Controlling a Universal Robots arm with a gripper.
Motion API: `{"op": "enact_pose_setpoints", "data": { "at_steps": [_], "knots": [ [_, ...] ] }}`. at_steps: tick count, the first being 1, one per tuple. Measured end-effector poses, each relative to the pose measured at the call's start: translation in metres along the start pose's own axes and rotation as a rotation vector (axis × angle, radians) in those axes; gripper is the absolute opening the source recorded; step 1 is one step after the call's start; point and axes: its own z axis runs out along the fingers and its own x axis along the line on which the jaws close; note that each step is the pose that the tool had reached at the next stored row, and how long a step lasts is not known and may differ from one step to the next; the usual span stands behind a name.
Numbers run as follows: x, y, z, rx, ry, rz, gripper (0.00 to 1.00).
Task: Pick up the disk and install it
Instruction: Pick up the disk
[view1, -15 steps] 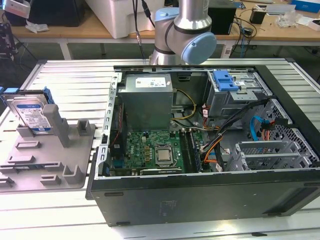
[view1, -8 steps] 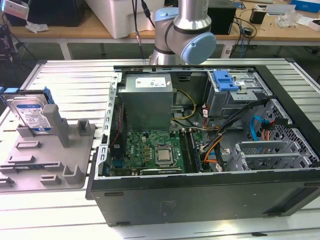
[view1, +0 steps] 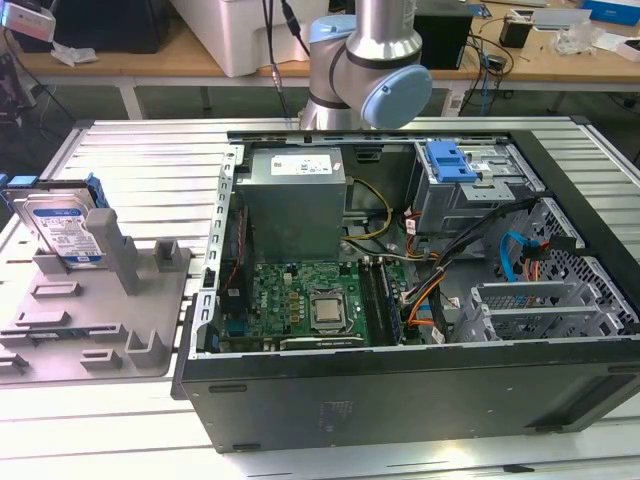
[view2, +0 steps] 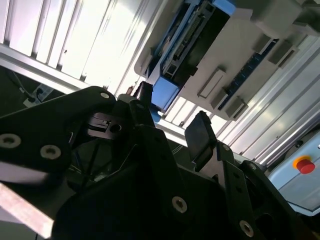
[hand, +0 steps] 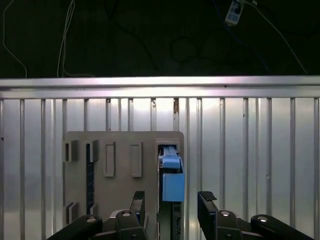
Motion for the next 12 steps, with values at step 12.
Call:
{"op": "enact_pose_setpoints", "data": {
  "at_steps": [12],
  "knots": [
    [-0.0003,0.0005,0.0078,0.0018,0.0005,-0.016,0.54]
  ]
}}
